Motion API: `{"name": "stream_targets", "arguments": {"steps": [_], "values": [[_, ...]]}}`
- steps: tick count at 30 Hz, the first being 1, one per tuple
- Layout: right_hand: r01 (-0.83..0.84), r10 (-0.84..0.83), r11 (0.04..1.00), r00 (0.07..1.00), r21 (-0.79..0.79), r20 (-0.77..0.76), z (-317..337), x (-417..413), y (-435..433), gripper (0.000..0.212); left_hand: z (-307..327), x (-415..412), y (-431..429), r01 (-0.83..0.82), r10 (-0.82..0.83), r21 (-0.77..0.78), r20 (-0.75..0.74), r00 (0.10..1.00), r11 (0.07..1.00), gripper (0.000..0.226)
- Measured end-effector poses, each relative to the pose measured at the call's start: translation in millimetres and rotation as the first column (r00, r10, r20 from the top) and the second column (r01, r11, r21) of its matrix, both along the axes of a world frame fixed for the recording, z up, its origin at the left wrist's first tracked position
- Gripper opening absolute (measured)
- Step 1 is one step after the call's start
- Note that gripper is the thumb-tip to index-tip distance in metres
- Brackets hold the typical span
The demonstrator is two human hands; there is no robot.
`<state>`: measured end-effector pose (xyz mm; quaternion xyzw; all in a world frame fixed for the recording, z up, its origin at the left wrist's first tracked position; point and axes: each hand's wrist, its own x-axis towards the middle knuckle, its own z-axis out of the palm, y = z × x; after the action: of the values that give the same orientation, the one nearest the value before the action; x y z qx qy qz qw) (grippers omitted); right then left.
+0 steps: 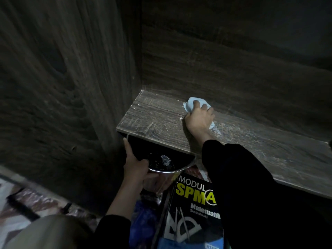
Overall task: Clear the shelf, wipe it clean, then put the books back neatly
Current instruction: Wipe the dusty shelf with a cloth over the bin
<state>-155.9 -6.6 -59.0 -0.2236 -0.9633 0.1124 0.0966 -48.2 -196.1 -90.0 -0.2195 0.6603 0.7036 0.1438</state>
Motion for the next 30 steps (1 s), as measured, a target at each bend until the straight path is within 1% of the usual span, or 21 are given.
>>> {"name": "stream_targets", "arguments": {"steps": [3, 5, 6, 7, 9, 11, 13, 14, 15, 16, 18, 20, 23, 26, 28, 30], "values": [[-0.131, 0.131, 0.991, 0.991, 0.007, 0.014, 3, -8, -10, 0.054, 2, 0, -1, -0.014, 0.014, 0.01, 0.015, 1.0, 1.0, 0.101], [-0.268, 0.267, 0.963, 0.963, -0.03, -0.032, 4, -12, -10, 0.054, 3, 2, -2, -0.004, 0.004, 0.005, 0.014, 1.0, 1.0, 0.101], [-0.336, 0.33, 0.935, 0.941, -0.112, -0.073, 7, -12, -8, 0.053, 3, 2, -2, -0.002, 0.002, 0.002, 0.009, 1.0, 1.0, 0.101], [-0.389, 0.373, 0.892, 0.921, -0.229, -0.111, 9, -12, -5, 0.052, 4, 3, -1, -0.005, 0.004, 0.002, 0.007, 1.0, 1.0, 0.101], [-0.45, 0.434, 0.775, 0.889, -0.445, -0.144, 18, -12, 3, 0.051, 6, 3, -1, -0.02, 0.02, 0.021, 0.017, 1.0, 1.0, 0.1], [-0.453, 0.447, 0.667, 0.879, -0.591, -0.168, 26, -10, 11, 0.05, 6, 3, 0, -0.018, 0.018, 0.016, 0.017, 1.0, 1.0, 0.1], [-0.42, 0.35, 0.571, 0.902, -0.706, -0.253, 31, -4, 19, 0.051, 7, 3, -1, -0.022, 0.021, 0.009, 0.018, 1.0, 1.0, 0.1], [-0.414, 0.279, 0.555, 0.91, -0.722, -0.307, 31, 0, 25, 0.051, 6, 3, -1, -0.024, 0.024, 0.01, 0.02, 1.0, 1.0, 0.1], [-0.408, 0.218, 0.578, 0.912, -0.707, -0.348, 28, 6, 32, 0.05, 7, 3, -1, -0.021, 0.021, 0.011, 0.023, 1.0, 1.0, 0.1], [-0.399, 0.175, 0.626, 0.909, -0.67, -0.378, 23, 12, 39, 0.049, 7, 3, -1, -0.018, 0.018, 0.015, 0.024, 1.0, 1.0, 0.1], [-0.374, 0.134, 0.71, 0.904, -0.597, -0.407, 9, 20, 48, 0.047, 8, 4, 0, -0.021, 0.02, 0.016, 0.024, 1.0, 1.0, 0.099], [-0.348, 0.153, 0.774, 0.914, -0.53, -0.376, -2, 20, 47, 0.049, 8, 4, 0, -0.021, 0.02, 0.018, 0.017, 1.0, 1.0, 0.098], [-0.379, 0.275, 0.848, 0.912, -0.371, -0.304, -9, 8, 26, 0.054, 7, 4, 0, -0.021, 0.021, 0.024, 0.008, 1.0, 1.0, 0.099], [-0.422, 0.367, 0.87, 0.899, -0.256, -0.239, -11, -8, 3, 0.058, 5, 4, -1, -0.028, 0.028, 0.02, 0.005, 1.0, 0.999, 0.099], [-0.469, 0.432, 0.848, 0.882, -0.249, -0.189, -10, -16, -7, 0.059, 4, 4, -2, -0.027, 0.027, 0.017, 0.01, 1.0, 0.999, 0.099], [-0.524, 0.498, 0.801, 0.852, -0.289, -0.164, -6, -19, -14, 0.06, 5, 4, -2, -0.026, 0.026, 0.023, 0.012, 1.0, 0.999, 0.098]]}}
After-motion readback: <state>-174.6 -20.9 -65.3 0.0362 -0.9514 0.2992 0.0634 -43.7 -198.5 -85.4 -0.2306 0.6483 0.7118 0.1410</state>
